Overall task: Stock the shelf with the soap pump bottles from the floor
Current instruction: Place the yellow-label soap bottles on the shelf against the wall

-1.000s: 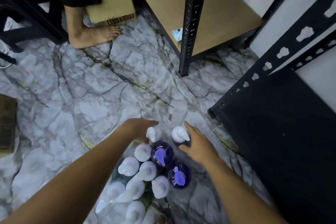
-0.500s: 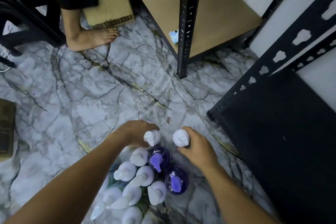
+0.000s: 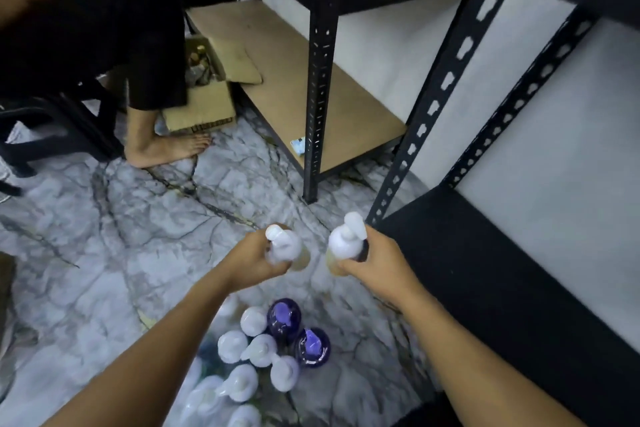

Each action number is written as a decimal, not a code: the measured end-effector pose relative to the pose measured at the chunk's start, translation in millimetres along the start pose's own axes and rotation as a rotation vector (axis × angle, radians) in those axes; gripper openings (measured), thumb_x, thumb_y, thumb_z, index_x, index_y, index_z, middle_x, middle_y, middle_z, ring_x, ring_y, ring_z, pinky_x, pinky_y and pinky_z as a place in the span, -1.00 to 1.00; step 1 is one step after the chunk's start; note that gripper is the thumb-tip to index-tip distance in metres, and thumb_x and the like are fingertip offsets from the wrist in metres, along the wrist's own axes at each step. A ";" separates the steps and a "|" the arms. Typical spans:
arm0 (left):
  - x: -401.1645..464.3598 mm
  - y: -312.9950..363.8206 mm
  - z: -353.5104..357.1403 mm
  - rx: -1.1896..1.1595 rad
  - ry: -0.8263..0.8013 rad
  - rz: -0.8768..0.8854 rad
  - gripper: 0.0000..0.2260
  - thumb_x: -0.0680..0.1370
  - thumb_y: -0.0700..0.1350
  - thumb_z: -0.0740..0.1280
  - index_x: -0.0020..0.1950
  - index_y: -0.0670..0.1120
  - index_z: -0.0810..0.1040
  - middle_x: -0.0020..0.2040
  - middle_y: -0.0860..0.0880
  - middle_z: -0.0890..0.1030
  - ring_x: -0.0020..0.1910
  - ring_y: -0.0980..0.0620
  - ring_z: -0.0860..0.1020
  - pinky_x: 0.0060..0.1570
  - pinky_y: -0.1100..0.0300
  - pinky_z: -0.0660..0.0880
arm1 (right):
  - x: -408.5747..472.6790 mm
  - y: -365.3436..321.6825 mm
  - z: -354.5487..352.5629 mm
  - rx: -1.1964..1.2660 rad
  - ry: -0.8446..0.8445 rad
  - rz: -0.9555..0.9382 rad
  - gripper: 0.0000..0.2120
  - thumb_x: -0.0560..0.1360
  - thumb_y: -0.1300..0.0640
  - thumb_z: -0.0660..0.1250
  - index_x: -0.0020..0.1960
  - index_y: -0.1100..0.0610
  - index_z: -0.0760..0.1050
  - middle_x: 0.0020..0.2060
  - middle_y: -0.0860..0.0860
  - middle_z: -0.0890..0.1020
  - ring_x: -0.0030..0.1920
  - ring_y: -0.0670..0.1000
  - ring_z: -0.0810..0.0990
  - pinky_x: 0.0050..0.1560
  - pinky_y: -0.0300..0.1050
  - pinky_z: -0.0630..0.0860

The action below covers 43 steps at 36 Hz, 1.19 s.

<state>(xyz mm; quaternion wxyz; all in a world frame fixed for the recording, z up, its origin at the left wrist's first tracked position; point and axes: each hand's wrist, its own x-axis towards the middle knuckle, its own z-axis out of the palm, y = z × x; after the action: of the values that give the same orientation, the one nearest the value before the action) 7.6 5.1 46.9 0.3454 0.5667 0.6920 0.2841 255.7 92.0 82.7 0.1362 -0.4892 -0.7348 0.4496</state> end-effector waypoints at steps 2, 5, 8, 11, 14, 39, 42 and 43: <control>-5.0 21.5 -6.1 -0.042 0.045 0.023 -0.67 0.41 -0.10 0.50 0.14 0.07 0.55 0.01 0.16 0.65 0.03 0.19 0.62 0.05 0.14 0.59 | -14.8 -19.0 -16.5 0.007 0.057 -0.033 -0.54 0.38 0.14 0.53 0.22 -0.08 0.49 -0.06 -0.21 0.59 -0.02 -0.20 0.58 -0.05 -0.31 0.52; -10.7 55.6 -18.3 -0.113 0.123 0.034 -0.64 0.41 -0.10 0.52 0.11 0.15 0.50 0.00 0.14 0.65 -0.03 0.20 0.63 0.02 0.13 0.59 | -35.0 -45.9 -40.8 0.005 0.153 -0.094 -0.53 0.41 0.10 0.51 0.23 -0.12 0.41 -0.06 -0.20 0.58 -0.04 -0.15 0.58 -0.12 -0.28 0.49; -17.1 94.7 -31.8 -0.177 0.195 0.126 -0.57 0.45 -0.11 0.51 0.21 0.18 0.43 0.07 0.13 0.62 0.02 0.15 0.60 0.00 0.14 0.56 | -56.5 -70.9 -65.2 0.023 0.249 -0.132 -0.51 0.42 0.05 0.48 0.22 -0.21 0.32 0.00 -0.18 0.59 -0.04 -0.13 0.60 -0.09 -0.17 0.54; -24.9 137.0 -44.8 -0.250 0.247 0.214 -0.58 0.49 -0.13 0.49 0.25 0.13 0.40 0.12 0.09 0.60 0.03 0.11 0.60 -0.06 0.17 0.57 | -78.8 -94.6 -90.0 0.057 0.344 -0.167 -0.50 0.43 0.05 0.48 0.23 -0.25 0.31 0.03 -0.20 0.58 -0.04 -0.15 0.60 -0.09 -0.15 0.57; -32.4 179.6 -56.6 -0.284 0.269 0.294 -0.62 0.51 -0.14 0.47 0.20 0.14 0.41 0.09 0.05 0.62 0.00 0.08 0.61 -0.09 0.16 0.59 | -100.4 -118.7 -115.9 0.059 0.419 -0.213 -0.50 0.43 0.03 0.48 0.24 -0.23 0.31 0.01 -0.24 0.56 -0.05 -0.16 0.60 -0.11 -0.19 0.56; -39.0 494.7 -110.2 -0.433 0.267 0.773 -0.71 0.60 -0.02 0.34 0.31 0.06 0.43 0.09 0.03 0.62 0.00 0.10 0.65 -0.08 0.12 0.62 | -227.4 -255.4 -331.6 -0.026 0.889 -0.437 -0.58 0.45 -0.01 0.46 0.22 -0.13 0.37 -0.05 -0.19 0.58 -0.11 -0.20 0.60 -0.23 -0.30 0.49; -15.1 521.2 -109.3 -0.430 0.244 0.797 -0.69 0.59 -0.01 0.35 0.32 0.06 0.45 0.08 0.06 0.64 -0.03 0.17 0.65 -0.03 0.10 0.62 | -225.3 -256.9 -364.1 -0.056 0.944 -0.405 -0.59 0.45 0.01 0.46 0.23 -0.10 0.39 -0.07 -0.18 0.57 -0.12 -0.18 0.60 -0.22 -0.27 0.50; -5.9 529.5 -109.0 -0.424 0.246 0.798 -0.69 0.59 -0.01 0.36 0.32 0.07 0.45 0.08 0.08 0.64 -0.03 0.18 0.65 -0.03 0.12 0.62 | -223.8 -256.9 -374.9 -0.063 0.965 -0.394 -0.59 0.45 0.02 0.46 0.23 -0.09 0.39 -0.08 -0.18 0.58 -0.13 -0.18 0.60 -0.22 -0.26 0.50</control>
<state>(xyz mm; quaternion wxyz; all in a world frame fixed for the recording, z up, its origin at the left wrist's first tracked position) 232.5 103.1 528.6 0.2324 0.6677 0.3824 0.5949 450.8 71.3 549.8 0.5267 -0.4972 -0.6795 0.1165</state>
